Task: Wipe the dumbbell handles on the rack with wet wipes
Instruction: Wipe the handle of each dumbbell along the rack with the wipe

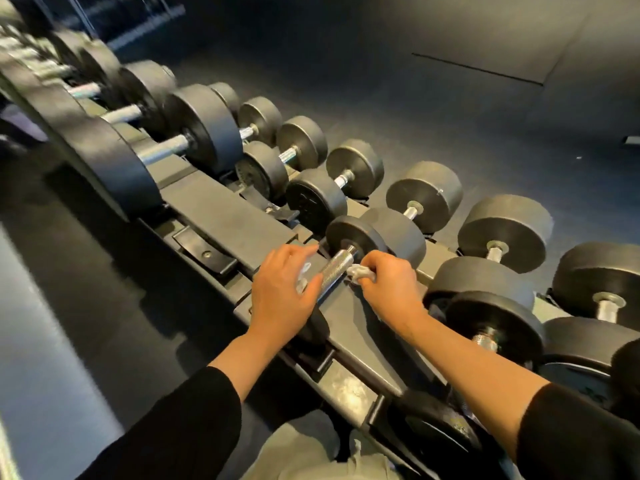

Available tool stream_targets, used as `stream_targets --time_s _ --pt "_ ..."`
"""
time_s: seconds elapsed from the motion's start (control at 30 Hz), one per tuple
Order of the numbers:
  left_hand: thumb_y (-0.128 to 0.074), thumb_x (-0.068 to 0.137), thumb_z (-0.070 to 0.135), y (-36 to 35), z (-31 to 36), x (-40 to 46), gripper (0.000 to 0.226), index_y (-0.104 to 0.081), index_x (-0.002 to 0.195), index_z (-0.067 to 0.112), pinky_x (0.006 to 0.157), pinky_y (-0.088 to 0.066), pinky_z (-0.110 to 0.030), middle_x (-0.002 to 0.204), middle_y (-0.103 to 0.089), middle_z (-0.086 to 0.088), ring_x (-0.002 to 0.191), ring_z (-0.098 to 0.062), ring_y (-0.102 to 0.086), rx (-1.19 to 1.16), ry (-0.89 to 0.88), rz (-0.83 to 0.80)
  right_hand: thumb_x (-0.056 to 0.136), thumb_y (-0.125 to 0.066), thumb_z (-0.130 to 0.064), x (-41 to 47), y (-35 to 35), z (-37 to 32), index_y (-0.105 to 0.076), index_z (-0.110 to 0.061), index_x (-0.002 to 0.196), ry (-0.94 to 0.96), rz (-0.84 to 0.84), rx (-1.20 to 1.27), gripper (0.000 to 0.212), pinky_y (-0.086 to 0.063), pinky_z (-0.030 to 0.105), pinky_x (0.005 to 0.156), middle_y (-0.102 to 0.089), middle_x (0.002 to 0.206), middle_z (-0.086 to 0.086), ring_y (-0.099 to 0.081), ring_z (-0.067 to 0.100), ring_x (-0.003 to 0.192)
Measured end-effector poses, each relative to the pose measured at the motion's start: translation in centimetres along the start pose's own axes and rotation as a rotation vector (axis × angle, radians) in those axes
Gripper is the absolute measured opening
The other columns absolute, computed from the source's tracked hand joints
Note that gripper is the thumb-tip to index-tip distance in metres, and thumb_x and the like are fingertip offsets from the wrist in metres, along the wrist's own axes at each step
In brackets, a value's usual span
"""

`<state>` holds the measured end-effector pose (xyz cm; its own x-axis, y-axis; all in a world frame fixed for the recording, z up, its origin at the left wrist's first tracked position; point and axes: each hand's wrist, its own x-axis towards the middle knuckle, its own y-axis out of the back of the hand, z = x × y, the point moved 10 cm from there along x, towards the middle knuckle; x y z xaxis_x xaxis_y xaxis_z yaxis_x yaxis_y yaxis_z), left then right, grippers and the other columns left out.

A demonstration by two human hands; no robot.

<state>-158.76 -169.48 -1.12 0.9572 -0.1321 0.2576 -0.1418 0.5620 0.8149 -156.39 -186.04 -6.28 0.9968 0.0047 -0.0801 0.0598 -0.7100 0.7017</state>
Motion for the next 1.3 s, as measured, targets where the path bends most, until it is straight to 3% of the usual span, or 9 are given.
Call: stream_targets --time_s 0.13,0.23,0.33,0.77,0.9,1.03,1.13,1.3 --pt "-0.046 0.084 0.041 0.1 0.1 0.2 0.049 -0.055 0.128 0.021 0.081 -0.036 -0.012 0.112 -0.057 0.003 0.101 -0.008 -0.051 -0.012 0.042 0.007 0.089 -0.059 -0.014 0.5 -1.3 0.7 -0.063 -0.018 0.095 0.005 0.057 0.028 0.008 -0.042 0.021 0.071 -0.062 0.092 -0.002 -0.054 0.009 0.08" --pt "-0.045 0.084 0.038 0.2 0.3 0.3 0.048 -0.053 0.129 0.023 0.081 -0.035 -0.009 0.111 -0.056 0.007 0.101 -0.004 -0.049 -0.004 0.058 0.004 0.088 -0.061 -0.013 0.4 -2.1 1.1 -0.063 -0.018 0.099 -0.016 0.104 0.14 0.012 -0.037 0.014 0.068 -0.062 0.095 -0.003 -0.052 0.004 0.081" --pt "-0.046 0.084 0.036 0.2 0.3 0.3 0.047 -0.054 0.128 0.022 0.08 -0.035 -0.006 0.109 -0.056 0.006 0.099 -0.004 -0.05 0.016 0.068 0.004 0.085 -0.065 -0.01 -0.3 -2.5 1.2 -0.063 -0.019 0.097 -0.005 0.124 0.283 0.015 -0.042 0.011 0.071 -0.062 0.094 -0.005 -0.055 0.002 0.082" --pt "-0.045 0.083 0.035 0.1 0.3 0.3 0.048 -0.055 0.127 0.022 0.08 -0.041 -0.017 0.107 -0.058 0.004 0.099 -0.009 -0.054 0.035 0.069 0.008 0.076 -0.072 -0.006 -3.5 -3.7 -3.1 -0.067 -0.016 0.086 0.392 -0.003 0.408 0.014 -0.045 0.01 0.069 -0.063 0.086 -0.007 -0.055 0.001 0.077" --pt "-0.044 0.083 0.036 0.0 0.3 0.3 0.048 -0.055 0.127 0.021 0.079 -0.046 -0.023 0.107 -0.058 0.003 0.097 -0.01 -0.054 0.026 0.061 0.004 0.077 -0.071 -0.008 -2.6 -2.4 -2.1 -0.067 -0.014 0.087 0.284 0.076 0.441 0.012 -0.044 0.009 0.071 -0.063 0.086 -0.005 -0.057 0.002 0.076" --pt "-0.042 0.083 0.041 0.0 0.3 0.3 0.05 -0.054 0.128 0.021 0.078 -0.039 -0.011 0.11 -0.057 0.001 0.098 -0.008 -0.053 0.038 0.06 -0.006 0.083 -0.063 -0.003 -1.2 0.4 -0.5 -0.064 -0.011 0.095 0.161 0.316 0.426 0.015 -0.045 0.018 0.079 -0.06 0.094 0.001 -0.056 0.011 0.087" --pt "-0.047 0.085 0.036 -0.2 0.1 0.2 0.046 -0.053 0.128 0.022 0.078 -0.038 -0.009 0.112 -0.056 0.002 0.099 -0.008 -0.052 0.045 0.066 -0.021 0.084 -0.061 -0.002 -0.5 -0.4 -0.8 -0.066 -0.013 0.099 0.146 0.274 0.338 0.02 -0.037 0.02 0.084 -0.062 0.1 0.001 -0.054 0.015 0.098" --pt "-0.052 0.085 0.028 0.0 0.0 0.2 0.042 -0.054 0.127 0.023 0.078 -0.039 -0.01 0.111 -0.056 0.004 0.098 -0.005 -0.05 0.045 0.072 -0.004 0.083 -0.06 -0.001 -0.8 -1.7 -1.8 -0.068 -0.014 0.1 0.17 0.153 0.271 0.023 -0.03 0.005 0.079 -0.06 0.104 -0.003 -0.047 0.007 0.099"
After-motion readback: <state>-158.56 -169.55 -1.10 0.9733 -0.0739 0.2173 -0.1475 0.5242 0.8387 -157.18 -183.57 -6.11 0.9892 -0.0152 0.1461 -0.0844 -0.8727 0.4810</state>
